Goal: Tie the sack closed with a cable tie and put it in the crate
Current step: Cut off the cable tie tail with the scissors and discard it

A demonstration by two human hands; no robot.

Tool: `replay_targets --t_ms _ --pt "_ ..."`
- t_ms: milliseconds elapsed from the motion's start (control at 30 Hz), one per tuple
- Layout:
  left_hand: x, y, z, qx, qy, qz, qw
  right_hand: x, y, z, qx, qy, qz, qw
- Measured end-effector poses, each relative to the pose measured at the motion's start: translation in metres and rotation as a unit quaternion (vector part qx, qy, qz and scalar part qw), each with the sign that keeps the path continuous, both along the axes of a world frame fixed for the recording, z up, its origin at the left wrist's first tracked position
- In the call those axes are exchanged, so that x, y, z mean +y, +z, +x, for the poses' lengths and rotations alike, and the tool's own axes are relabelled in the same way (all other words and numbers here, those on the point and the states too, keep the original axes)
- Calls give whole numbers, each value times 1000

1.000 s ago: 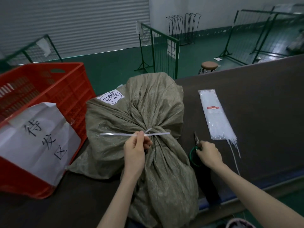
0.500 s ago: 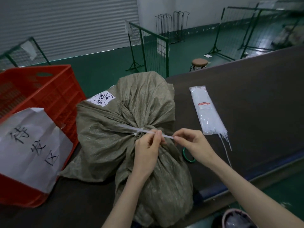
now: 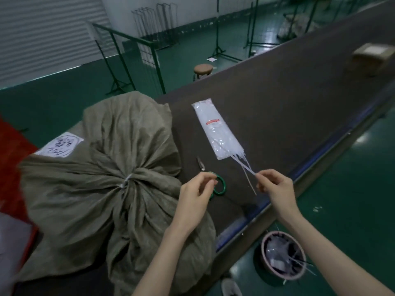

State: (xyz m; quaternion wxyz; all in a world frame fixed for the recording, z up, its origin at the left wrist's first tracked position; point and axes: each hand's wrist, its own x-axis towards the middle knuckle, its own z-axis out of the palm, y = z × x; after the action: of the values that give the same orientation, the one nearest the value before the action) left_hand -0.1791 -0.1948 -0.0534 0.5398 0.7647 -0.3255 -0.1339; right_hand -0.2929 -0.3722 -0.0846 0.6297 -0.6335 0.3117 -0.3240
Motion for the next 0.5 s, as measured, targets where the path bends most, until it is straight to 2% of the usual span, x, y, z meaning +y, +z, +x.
replay_targets --t_ms 167,367,500 --pt "-22 -14 -11 -41 -82 71 993 -34 -22 -60 53 -131 -5 990" --pt "-40 -23 -23 -50 -138 88 985 -56 -33 -100 125 -205 -63 969" --pt "-54 -29 -33 -45 -169 102 979 -69 -32 -118 134 -240 -74 959"
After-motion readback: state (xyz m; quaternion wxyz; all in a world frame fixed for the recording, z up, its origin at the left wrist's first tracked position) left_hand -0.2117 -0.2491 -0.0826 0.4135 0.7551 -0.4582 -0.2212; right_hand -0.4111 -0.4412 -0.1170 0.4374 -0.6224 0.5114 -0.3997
